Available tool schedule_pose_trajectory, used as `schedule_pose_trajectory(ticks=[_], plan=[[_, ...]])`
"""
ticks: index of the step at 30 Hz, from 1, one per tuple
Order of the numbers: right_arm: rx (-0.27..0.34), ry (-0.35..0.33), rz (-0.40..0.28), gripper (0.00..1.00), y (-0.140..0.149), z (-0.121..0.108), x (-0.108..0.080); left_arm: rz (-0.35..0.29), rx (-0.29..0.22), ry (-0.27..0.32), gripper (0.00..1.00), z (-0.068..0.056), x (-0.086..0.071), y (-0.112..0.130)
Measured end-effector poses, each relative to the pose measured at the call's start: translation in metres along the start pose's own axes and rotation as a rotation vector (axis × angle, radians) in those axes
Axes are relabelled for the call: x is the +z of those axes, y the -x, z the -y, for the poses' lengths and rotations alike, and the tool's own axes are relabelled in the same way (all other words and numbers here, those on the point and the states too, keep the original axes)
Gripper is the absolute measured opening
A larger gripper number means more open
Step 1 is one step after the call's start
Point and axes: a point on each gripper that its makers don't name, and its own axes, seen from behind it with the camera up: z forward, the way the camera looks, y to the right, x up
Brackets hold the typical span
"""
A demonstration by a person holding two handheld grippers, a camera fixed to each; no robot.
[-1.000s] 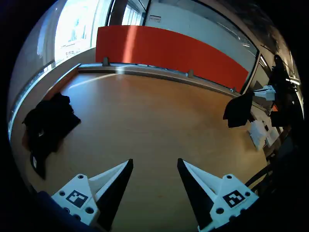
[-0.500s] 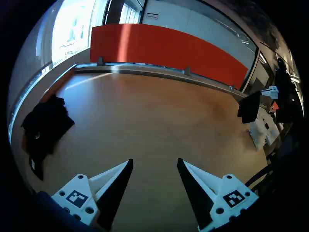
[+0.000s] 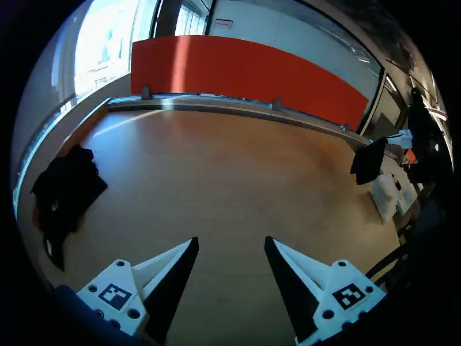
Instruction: Fold towel
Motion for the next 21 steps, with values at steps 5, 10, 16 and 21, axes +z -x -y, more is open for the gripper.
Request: schedule_pose_trajectory(ticks=[5, 10, 16, 21], plan=[[-0.008, -0.004, 0.016, 0.04, 0.006, 0.003, 0.007, 0.002, -0.004, -0.006, 0.84, 0.002, -0.001, 0.002], [-0.01, -0.009, 0.031, 0.04, 0.014, 0.006, 0.013, 0.006, -0.004, -0.009, 0.84, 0.002, -0.001, 0.003], [-0.001, -0.016, 0.044, 0.04, 0.023, 0.011, 0.02, 0.011, -0.005, -0.011, 0.84, 0.002, -0.001, 0.006], [0.01, -0.02, 0.063, 0.04, 0.037, 0.013, 0.024, 0.015, -0.008, -0.012, 0.84, 0.001, -0.002, 0.009]])
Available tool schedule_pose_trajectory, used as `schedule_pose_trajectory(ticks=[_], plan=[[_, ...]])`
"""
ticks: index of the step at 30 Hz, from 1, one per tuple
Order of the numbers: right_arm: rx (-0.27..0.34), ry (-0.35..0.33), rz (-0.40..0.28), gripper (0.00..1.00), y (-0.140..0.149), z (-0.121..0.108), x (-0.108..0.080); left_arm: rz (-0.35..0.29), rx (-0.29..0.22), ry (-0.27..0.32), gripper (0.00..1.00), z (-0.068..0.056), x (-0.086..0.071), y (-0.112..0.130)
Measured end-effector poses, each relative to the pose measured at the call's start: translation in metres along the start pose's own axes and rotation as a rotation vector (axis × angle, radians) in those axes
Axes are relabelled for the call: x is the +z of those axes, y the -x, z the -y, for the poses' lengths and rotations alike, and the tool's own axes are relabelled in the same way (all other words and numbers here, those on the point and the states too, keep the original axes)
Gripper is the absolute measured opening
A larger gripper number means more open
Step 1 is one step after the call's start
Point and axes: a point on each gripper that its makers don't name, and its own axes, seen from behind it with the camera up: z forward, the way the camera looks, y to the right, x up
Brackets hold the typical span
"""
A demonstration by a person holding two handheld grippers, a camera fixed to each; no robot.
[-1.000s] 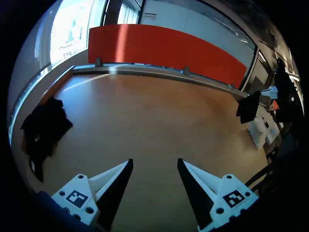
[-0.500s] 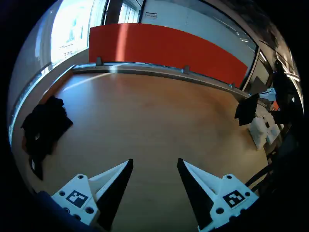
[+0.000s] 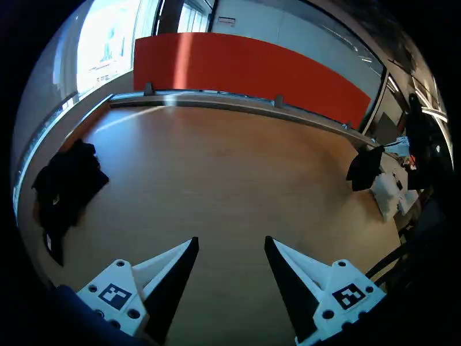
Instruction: Fold towel
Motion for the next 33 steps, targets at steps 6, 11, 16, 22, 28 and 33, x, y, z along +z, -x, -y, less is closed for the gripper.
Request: schedule_pose_trajectory(ticks=[6, 11, 16, 22, 28, 33], plan=[[0.009, 0.007, 0.023, 0.04, 0.021, -0.001, -0.001, 0.008, 0.002, 0.0, 0.84, -0.001, 0.001, 0.004], [0.028, 0.013, 0.042, 0.04, 0.042, -0.002, -0.006, 0.011, 0.007, 0.003, 0.84, -0.002, 0.002, 0.005], [0.045, 0.03, 0.074, 0.04, 0.068, -0.007, -0.012, 0.013, 0.016, 0.008, 0.84, -0.004, 0.003, 0.004], [0.085, 0.051, 0.107, 0.04, 0.099, -0.012, -0.017, 0.016, 0.031, 0.013, 0.84, -0.008, 0.004, 0.003], [0.123, 0.073, 0.152, 0.04, 0.135, -0.015, -0.022, 0.017, 0.036, 0.019, 0.84, -0.011, 0.004, 0.003], [0.167, 0.089, 0.192, 0.04, 0.167, -0.015, -0.024, 0.02, 0.04, 0.021, 0.84, -0.013, 0.005, 0.004]])
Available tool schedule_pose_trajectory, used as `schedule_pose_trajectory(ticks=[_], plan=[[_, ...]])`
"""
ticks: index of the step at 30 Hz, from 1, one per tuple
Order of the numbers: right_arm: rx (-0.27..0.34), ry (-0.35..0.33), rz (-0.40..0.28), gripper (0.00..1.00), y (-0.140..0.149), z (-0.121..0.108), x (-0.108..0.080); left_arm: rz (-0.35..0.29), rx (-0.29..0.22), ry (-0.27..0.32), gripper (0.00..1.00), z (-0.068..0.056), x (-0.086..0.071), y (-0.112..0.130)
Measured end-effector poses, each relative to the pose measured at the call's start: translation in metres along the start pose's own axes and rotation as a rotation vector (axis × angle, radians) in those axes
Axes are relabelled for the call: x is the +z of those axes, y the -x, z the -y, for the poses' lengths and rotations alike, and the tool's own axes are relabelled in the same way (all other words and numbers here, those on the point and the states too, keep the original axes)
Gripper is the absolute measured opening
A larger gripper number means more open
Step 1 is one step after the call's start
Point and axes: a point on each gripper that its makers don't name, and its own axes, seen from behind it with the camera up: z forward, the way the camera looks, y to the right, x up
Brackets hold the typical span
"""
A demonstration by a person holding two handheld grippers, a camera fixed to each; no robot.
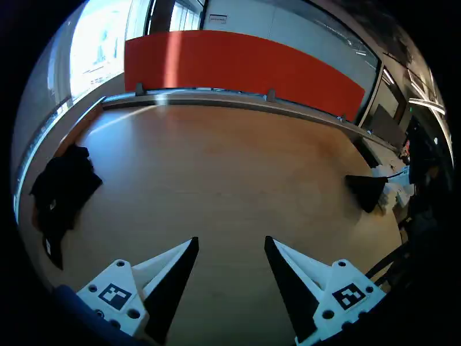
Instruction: Fold towel
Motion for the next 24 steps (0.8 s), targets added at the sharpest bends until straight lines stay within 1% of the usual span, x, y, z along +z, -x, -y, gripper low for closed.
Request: schedule_pose_trajectory(ticks=[11, 18, 24], plan=[[0.085, 0.033, 0.08, 0.04, 0.06, -0.009, 0.01, 0.003, 0.007, -0.004, 0.84, 0.0, 0.0, 0.001], [0.127, 0.046, 0.116, 0.04, 0.086, -0.012, 0.018, 0.004, 0.012, -0.004, 0.84, 0.0, -0.001, 0.001], [0.163, 0.059, 0.134, 0.04, 0.103, -0.016, 0.025, 0.007, 0.017, -0.009, 0.84, 0.002, -0.002, 0.003]])
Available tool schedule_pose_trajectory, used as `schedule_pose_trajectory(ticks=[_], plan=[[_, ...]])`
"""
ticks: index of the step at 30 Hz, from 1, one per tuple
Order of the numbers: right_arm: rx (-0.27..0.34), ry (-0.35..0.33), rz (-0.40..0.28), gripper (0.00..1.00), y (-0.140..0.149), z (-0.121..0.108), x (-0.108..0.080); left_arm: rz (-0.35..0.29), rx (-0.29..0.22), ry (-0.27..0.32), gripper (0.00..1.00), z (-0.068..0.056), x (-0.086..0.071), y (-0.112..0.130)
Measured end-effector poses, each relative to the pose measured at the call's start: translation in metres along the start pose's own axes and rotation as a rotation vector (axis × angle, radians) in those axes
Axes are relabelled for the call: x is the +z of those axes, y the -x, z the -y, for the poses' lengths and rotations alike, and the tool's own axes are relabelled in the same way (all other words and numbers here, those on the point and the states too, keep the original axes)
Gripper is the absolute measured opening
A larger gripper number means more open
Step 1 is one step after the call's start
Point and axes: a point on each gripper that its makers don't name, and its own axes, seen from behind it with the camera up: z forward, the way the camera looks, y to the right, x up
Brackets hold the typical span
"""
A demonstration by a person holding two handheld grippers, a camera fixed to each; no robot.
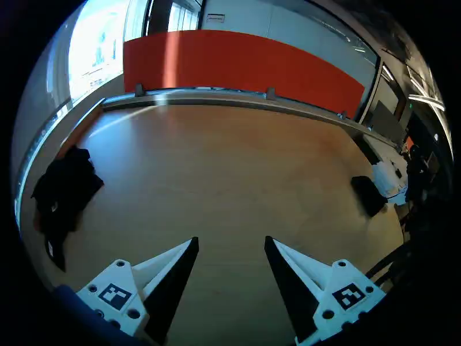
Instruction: Fold towel
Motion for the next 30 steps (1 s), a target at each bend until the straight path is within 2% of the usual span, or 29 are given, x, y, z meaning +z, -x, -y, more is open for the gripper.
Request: schedule_pose_trajectory(ticks=[15, 26, 30], plan=[[0.05, 0.014, 0.057, 0.04, 0.03, -0.008, 0.018, 0.004, 0.012, -0.01, 0.84, 0.002, -0.004, 0.003], [0.058, 0.02, 0.057, 0.05, 0.029, -0.011, 0.024, 0.006, 0.016, -0.01, 0.84, 0.001, -0.004, 0.004], [0.063, 0.022, 0.057, 0.09, 0.03, -0.012, 0.025, 0.007, 0.015, -0.01, 0.84, 0.0, -0.004, 0.005]])
